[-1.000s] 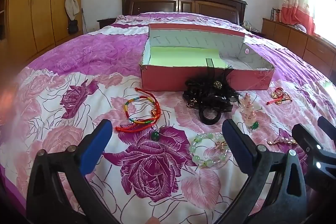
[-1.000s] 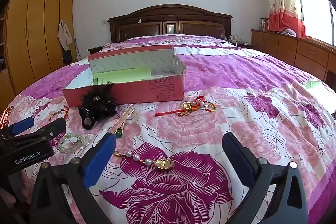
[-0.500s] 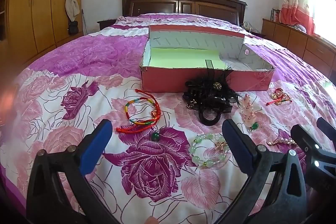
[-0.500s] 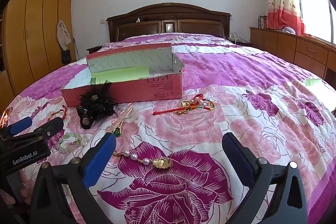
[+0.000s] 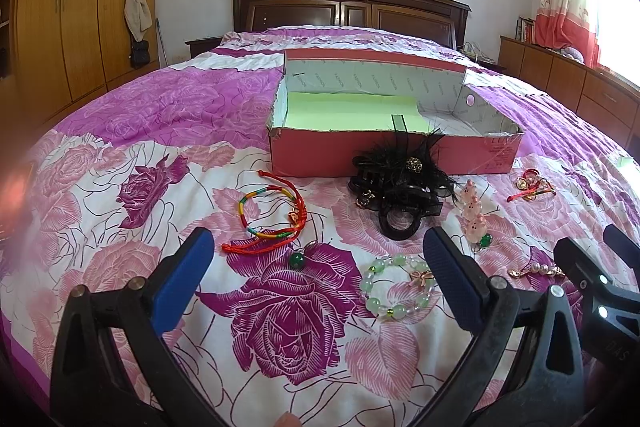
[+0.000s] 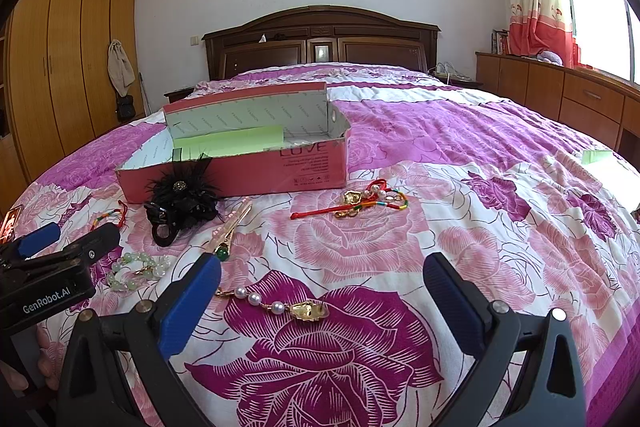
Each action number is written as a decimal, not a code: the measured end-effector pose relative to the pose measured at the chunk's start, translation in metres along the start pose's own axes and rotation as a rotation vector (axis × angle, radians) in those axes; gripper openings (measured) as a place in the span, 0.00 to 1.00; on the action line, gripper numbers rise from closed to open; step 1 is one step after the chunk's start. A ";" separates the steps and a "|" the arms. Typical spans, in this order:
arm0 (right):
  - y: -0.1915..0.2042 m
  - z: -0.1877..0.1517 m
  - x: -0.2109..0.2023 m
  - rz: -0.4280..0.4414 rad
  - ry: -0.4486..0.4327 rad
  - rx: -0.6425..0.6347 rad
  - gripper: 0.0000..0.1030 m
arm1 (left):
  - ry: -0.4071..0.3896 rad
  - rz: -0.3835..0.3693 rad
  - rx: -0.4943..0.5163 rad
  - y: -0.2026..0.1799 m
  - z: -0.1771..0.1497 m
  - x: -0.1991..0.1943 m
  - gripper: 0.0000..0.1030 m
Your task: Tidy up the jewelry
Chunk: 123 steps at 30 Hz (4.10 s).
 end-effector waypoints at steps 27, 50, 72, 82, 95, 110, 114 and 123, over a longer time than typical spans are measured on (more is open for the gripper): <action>-0.001 0.000 0.000 0.000 0.002 0.002 1.00 | -0.002 0.001 0.002 0.000 0.000 0.000 0.95; -0.002 -0.001 0.001 0.000 0.003 0.004 1.00 | -0.003 0.002 0.003 0.000 0.000 -0.001 0.95; -0.013 0.019 -0.004 0.038 0.050 0.059 1.00 | 0.087 -0.030 -0.059 0.015 0.012 0.016 0.95; -0.022 0.046 -0.004 0.050 0.093 0.056 1.00 | 0.160 -0.032 -0.046 0.032 0.032 0.030 0.94; -0.048 0.050 0.008 0.009 0.141 0.074 1.00 | 0.327 -0.011 -0.013 0.038 0.034 0.074 0.78; -0.067 0.052 0.033 -0.013 0.215 0.137 0.98 | 0.394 0.012 0.008 0.040 0.031 0.094 0.69; -0.072 0.057 0.043 0.003 0.251 0.145 0.87 | 0.357 0.017 0.005 0.043 0.032 0.086 0.42; -0.078 0.065 0.077 0.063 0.339 0.180 0.60 | 0.312 -0.010 -0.022 0.054 0.036 0.073 0.00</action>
Point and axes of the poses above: each gripper's, at about its wrist camera, not at the fingertips, and x roughly the way its jaws point, y to its left, z to its top, the point moved 1 cm from there along x, roughly the way its jaws point, and after that the axes turned 2 degrees about y, right-handed, at the moved point
